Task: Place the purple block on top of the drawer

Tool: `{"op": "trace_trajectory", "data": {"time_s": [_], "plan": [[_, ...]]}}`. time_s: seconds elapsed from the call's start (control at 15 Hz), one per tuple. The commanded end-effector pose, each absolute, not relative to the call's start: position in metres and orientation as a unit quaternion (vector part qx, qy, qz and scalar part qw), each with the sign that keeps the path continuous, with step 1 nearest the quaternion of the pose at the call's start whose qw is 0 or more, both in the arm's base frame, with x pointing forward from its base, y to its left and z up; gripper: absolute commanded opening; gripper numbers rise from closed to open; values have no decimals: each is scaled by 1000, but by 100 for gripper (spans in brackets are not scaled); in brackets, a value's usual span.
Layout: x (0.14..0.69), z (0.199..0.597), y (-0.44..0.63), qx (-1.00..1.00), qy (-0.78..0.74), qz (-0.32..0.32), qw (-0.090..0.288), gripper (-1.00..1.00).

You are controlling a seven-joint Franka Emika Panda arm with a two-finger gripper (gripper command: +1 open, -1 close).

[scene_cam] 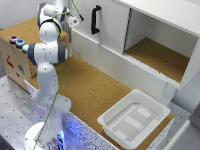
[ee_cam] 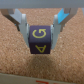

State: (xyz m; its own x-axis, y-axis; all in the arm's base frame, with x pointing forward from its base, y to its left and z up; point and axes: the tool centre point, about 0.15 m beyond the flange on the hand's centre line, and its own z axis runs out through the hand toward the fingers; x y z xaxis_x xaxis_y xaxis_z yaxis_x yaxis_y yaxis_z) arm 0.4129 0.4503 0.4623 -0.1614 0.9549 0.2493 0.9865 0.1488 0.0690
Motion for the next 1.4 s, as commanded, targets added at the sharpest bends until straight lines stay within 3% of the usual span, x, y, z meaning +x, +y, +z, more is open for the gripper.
{"op": "trace_trajectory", "data": {"time_s": [0.0,0.2,0.27,0.53,0.8,1.13,1.33], "plan": [[432,464,486,-617,-783,7,77,-100],[436,457,487,-629,-775,9,57,-100],[439,455,487,-641,-766,6,53,100],[442,470,482,-660,-750,-15,44,100],[436,500,465,-684,-727,-58,-5,100],[428,508,424,-738,-667,-63,-83,100],[429,499,401,-785,-609,-70,-86,100]]}}
